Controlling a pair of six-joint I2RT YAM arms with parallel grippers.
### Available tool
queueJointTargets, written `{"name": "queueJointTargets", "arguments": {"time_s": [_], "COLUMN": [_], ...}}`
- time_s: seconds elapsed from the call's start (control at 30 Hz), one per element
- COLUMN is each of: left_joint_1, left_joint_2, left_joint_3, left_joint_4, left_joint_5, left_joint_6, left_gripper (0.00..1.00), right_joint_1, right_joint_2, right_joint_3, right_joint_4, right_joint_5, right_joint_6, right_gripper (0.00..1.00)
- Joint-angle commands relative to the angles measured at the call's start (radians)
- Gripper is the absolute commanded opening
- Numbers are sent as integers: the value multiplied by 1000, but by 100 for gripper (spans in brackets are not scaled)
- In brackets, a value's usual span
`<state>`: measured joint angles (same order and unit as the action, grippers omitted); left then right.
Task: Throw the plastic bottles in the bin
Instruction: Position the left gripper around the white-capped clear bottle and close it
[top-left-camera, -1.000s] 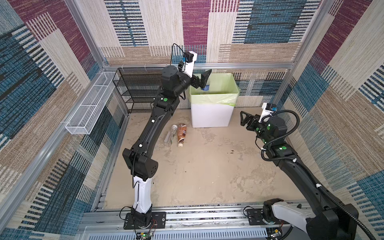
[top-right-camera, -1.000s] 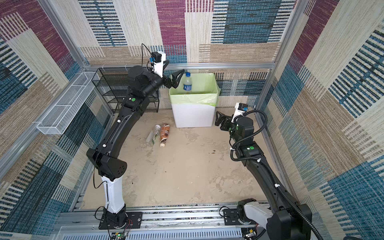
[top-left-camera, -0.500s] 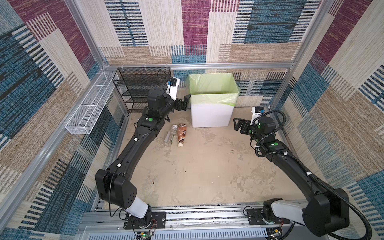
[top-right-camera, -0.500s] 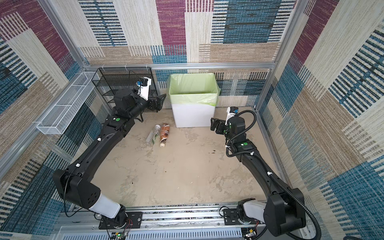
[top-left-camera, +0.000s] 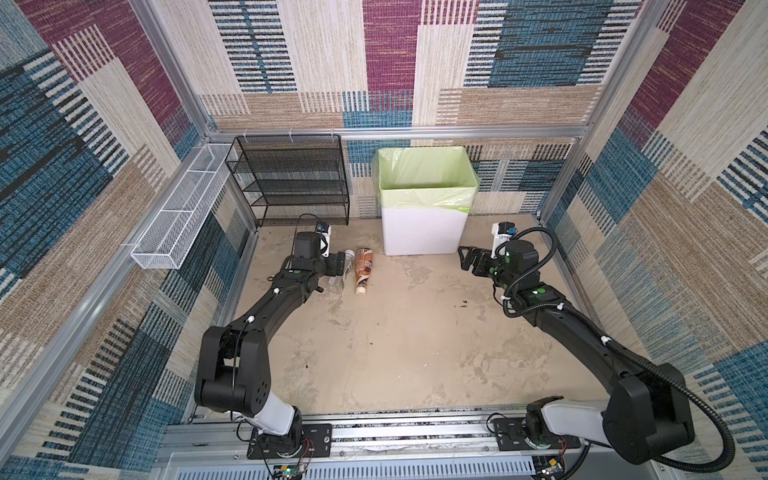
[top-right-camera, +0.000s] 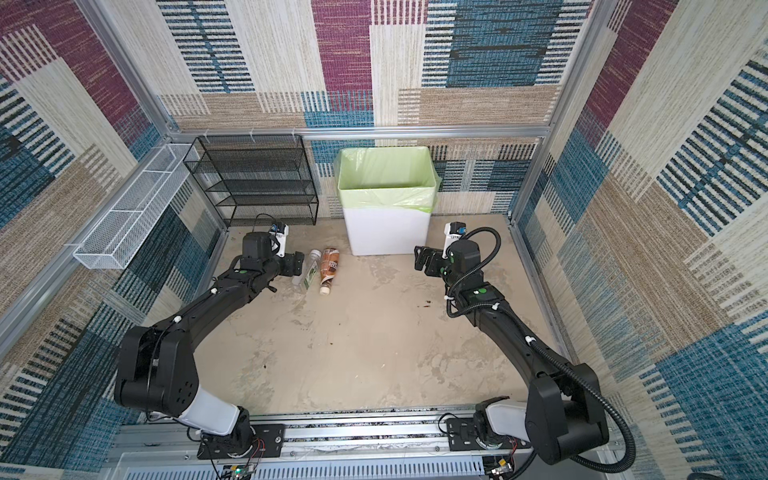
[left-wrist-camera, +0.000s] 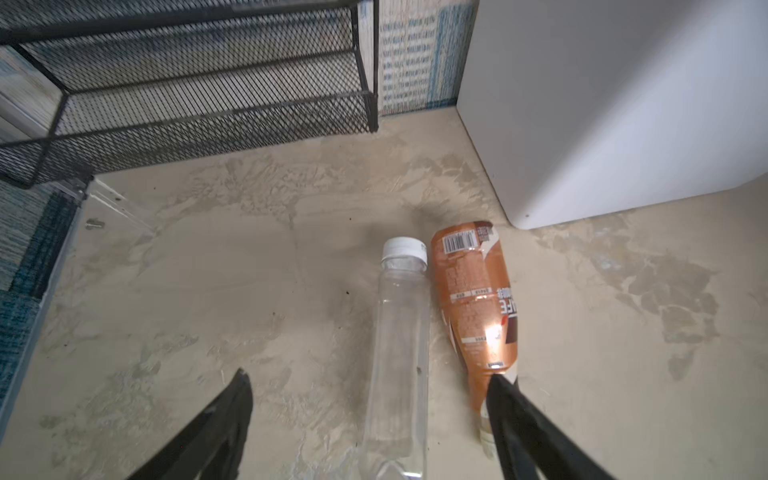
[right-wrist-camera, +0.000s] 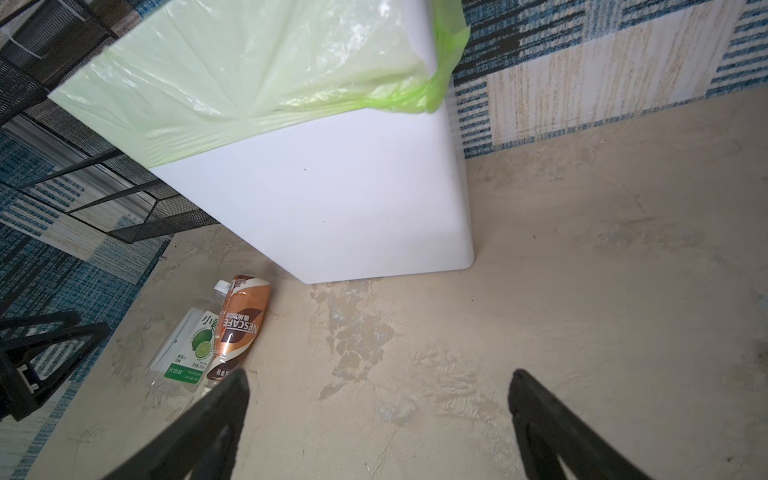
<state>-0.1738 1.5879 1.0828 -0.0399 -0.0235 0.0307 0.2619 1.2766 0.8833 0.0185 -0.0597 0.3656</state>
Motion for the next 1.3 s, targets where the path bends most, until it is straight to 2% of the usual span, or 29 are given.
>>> {"name": "queueJointTargets", "arguments": {"time_s": [0.0, 0.57, 0.67, 0.87, 1.07, 1.27], "left_joint_1": [-8, -64, -64, -66, -66, -66], "left_joint_2": [45, 258, 283, 317, 300, 155], "left_joint_3": [18, 184, 198, 229, 212, 115], "left_joint_4": [-29, -202, -213, -240, -221, -112], "left_joint_5": [-38, -128, -135, -130, -132, -117], "left_joint_6": [38, 121, 125, 129, 122, 106], "left_gripper": [87, 76, 68, 63, 56, 51], "right_joint_1": [2, 2, 1, 2, 2, 2], "right_joint_2": [2, 14, 17, 22, 14, 7], "right_joint_3": [-8, -17, -22, -19, -21, -19], "right_joint_4": [47, 60, 67, 65, 57, 49], "right_joint_5": [-2, 17, 21, 31, 40, 47], "right_joint_6": [13, 19, 21, 21, 21, 21], "right_gripper": [98, 97, 97, 97, 97, 97]}}
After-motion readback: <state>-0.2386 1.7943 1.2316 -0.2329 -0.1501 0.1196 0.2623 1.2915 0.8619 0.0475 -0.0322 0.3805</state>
